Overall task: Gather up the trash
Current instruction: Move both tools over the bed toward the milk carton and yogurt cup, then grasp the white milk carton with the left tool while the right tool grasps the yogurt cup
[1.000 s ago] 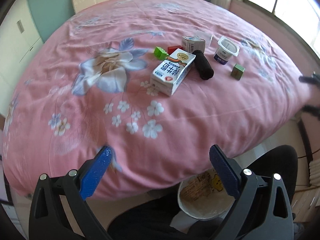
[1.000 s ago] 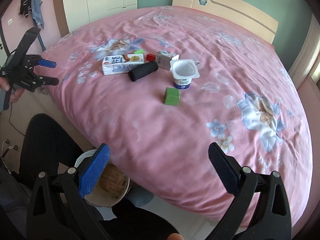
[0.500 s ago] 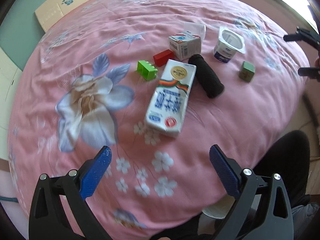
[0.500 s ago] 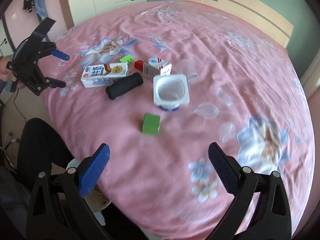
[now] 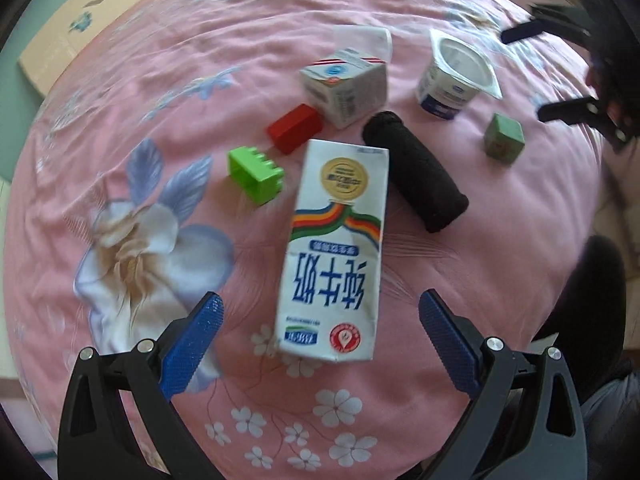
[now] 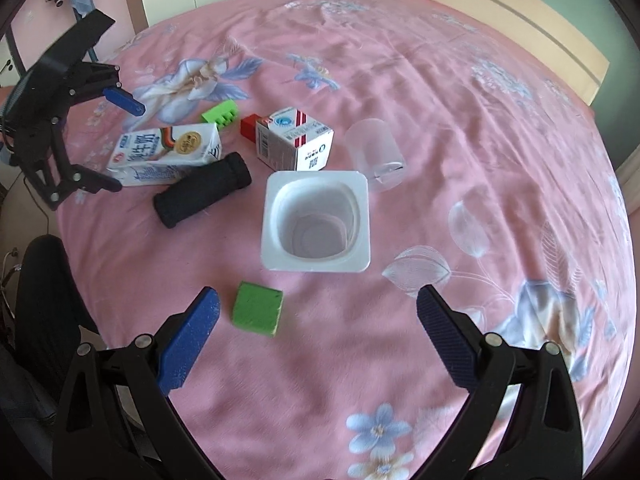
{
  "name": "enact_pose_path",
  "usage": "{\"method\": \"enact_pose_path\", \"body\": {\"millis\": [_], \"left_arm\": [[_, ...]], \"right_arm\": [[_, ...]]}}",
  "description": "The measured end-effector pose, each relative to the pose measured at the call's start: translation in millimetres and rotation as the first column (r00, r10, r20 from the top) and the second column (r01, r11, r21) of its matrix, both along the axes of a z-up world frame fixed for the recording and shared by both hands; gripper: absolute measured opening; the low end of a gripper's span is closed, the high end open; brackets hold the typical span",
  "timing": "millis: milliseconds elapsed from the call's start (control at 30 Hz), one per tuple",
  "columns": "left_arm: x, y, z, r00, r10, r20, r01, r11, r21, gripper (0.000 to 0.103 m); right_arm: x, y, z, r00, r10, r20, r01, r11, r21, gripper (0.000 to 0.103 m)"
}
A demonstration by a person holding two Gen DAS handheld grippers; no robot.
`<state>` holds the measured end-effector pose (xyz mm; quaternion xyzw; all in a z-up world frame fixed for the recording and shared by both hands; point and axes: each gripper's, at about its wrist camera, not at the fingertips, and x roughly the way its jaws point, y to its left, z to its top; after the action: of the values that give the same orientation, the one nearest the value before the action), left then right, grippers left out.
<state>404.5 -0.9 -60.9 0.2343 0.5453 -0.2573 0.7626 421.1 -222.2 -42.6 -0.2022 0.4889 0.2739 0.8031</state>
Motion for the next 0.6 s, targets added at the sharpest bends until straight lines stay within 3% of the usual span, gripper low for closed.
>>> {"method": "enact_pose_path", "body": {"millis": [300, 333, 367, 433, 533, 567, 600], "left_arm": [[16, -12, -7, 1.0, -0.011, -0.009, 0.011, 1.0, -0.005, 0.099], [17, -12, -8, 1.0, -0.012, -0.017, 0.012, 1.0, -0.012, 0.096], [17, -13, -10, 1.0, -0.017, -0.019, 0.017, 1.0, -0.016, 0.084], [19, -15, -15, 0.999, -0.023, -0.04, 0.023, 1.0, -0.002, 0.071], [19, -18, -20, 0.999, -0.033, -0.032, 0.034, 0.999, 0.027, 0.061], [19, -19, -21, 0.999, -0.034, -0.028, 0.034, 0.999, 0.029, 0.055], [19, -19, -22, 0.999, -0.03, -0.03, 0.03, 0.999, 0.029, 0.053]], "right_arm": [[20, 15, -14, 1.0, 0.03, 0.001, -0.03, 1.0, 0.002, 0.097], [22, 16, -15, 1.0, 0.03, -0.003, -0.03, 1.0, 0.004, 0.097], [24, 19, -17, 0.999, 0.032, -0.008, -0.032, 0.999, 0.001, 0.097], [27, 23, -21, 0.999, 0.036, -0.003, -0.036, 0.999, -0.011, 0.097], [32, 28, -23, 1.0, 0.03, -0.001, -0.03, 1.0, -0.01, 0.096], [33, 29, -24, 0.999, 0.033, -0.001, -0.033, 0.999, -0.005, 0.092], [34, 29, -24, 1.0, 0.031, 0.002, -0.031, 0.999, -0.006, 0.076]]}}
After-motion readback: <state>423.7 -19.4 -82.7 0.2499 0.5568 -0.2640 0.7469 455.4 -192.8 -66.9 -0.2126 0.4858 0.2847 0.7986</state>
